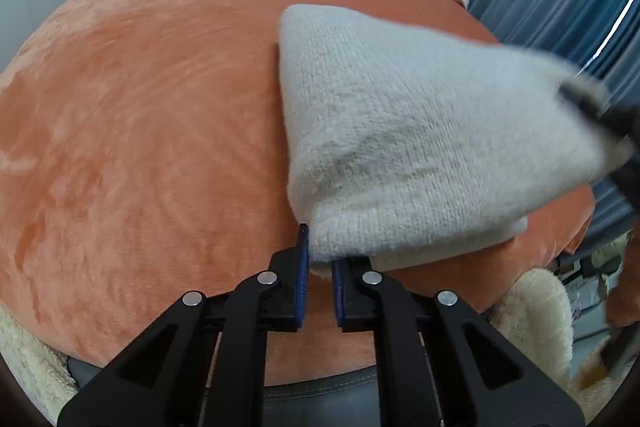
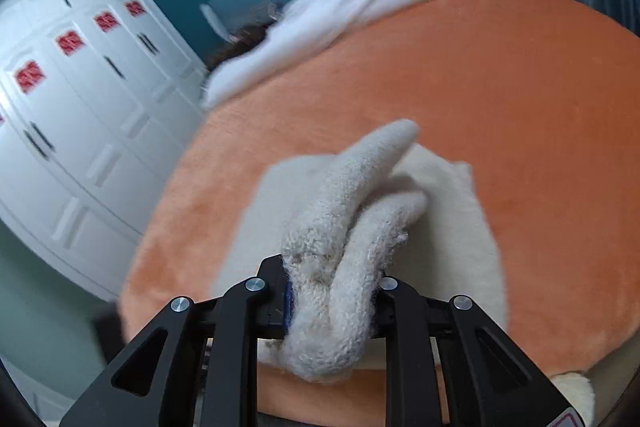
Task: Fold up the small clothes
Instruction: 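Lift the gripped sweater edge with both tools and fold it over the body, then open both tools and release the folded sweater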
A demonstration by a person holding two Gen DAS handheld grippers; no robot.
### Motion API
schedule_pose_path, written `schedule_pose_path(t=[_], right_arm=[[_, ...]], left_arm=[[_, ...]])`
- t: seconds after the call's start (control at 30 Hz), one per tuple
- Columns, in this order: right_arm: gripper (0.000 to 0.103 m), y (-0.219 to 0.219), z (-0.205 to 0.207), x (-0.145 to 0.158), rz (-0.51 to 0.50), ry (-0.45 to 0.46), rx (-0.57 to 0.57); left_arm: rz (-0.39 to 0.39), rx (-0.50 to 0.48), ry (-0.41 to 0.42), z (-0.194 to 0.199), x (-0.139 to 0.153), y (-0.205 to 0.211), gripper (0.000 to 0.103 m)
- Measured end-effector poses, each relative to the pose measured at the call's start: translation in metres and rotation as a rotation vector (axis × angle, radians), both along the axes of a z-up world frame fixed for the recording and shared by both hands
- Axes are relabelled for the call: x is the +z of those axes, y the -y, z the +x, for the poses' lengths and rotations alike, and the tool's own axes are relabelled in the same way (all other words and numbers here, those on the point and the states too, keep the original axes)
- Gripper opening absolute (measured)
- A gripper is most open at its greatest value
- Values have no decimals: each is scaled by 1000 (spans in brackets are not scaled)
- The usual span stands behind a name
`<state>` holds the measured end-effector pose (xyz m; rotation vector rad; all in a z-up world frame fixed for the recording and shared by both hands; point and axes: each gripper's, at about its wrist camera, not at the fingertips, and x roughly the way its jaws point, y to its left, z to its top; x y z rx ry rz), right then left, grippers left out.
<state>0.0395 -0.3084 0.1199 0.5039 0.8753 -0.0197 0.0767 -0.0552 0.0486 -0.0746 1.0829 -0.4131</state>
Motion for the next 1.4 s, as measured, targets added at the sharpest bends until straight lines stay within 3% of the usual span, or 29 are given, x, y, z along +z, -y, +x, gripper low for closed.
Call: schedule_pose_path(t=[0.07,0.1,0.13,0.23,0.3,0.47,0.53,0.57,0.63,0.73,0.8,0.87,0.93,0.97,1.07,1.2,1.3,1.4], right_arm=[[18,27,-2,-65,33,-180,-59],[18,35,-6,-88,84,-214,-71],[19,40,-14,-95,153,-173,-84],[27,43,-19,-91,246,-136,-106],[32,40,-15,-86,228,-142,-90],[54,40,-2,-74,234,-118,-100],[55,40,9,-76,235,-136,-107],[48,40,18,-77,210,-162,-100],[20,35,28,-62,147,-149,-53],[17,34,18,-3,154,59,-17],[17,39,7,18,138,137,-30],[17,50,8,-1,43,74,-69],[18,62,21,-60,-31,-162,-67],[20,63,21,-82,-44,-239,-58],[26,63,8,-56,-24,-154,-60],[27,41,-12,5,-211,-51,-106],[22,7,-1,35,-116,28,22],[18,-42,20,27,-54,8,183]], left_arm=[[27,-14,-36,-1,-14,12,9],[37,-14,-47,-1,-20,15,9],[50,-12,-48,-2,-22,16,9],[92,-17,-37,-8,-19,17,12],[87,3,-20,-17,-9,11,18],[18,64,70,-32,33,-6,60],[-9,84,86,-31,44,-6,65],[-17,87,86,-29,47,-5,65],[-13,95,81,-24,51,-2,65],[-9,100,81,-24,56,1,65],[6,100,72,-24,51,2,65],[15,105,46,-23,42,2,65],[27,110,22,-21,33,3,65],[30,106,15,-21,30,4,65],[55,91,28,-24,28,5,65],[63,106,20,-22,26,-1,65],[69,122,1,-20,21,-4,65],[81,138,-12,-20,18,-7,65]])
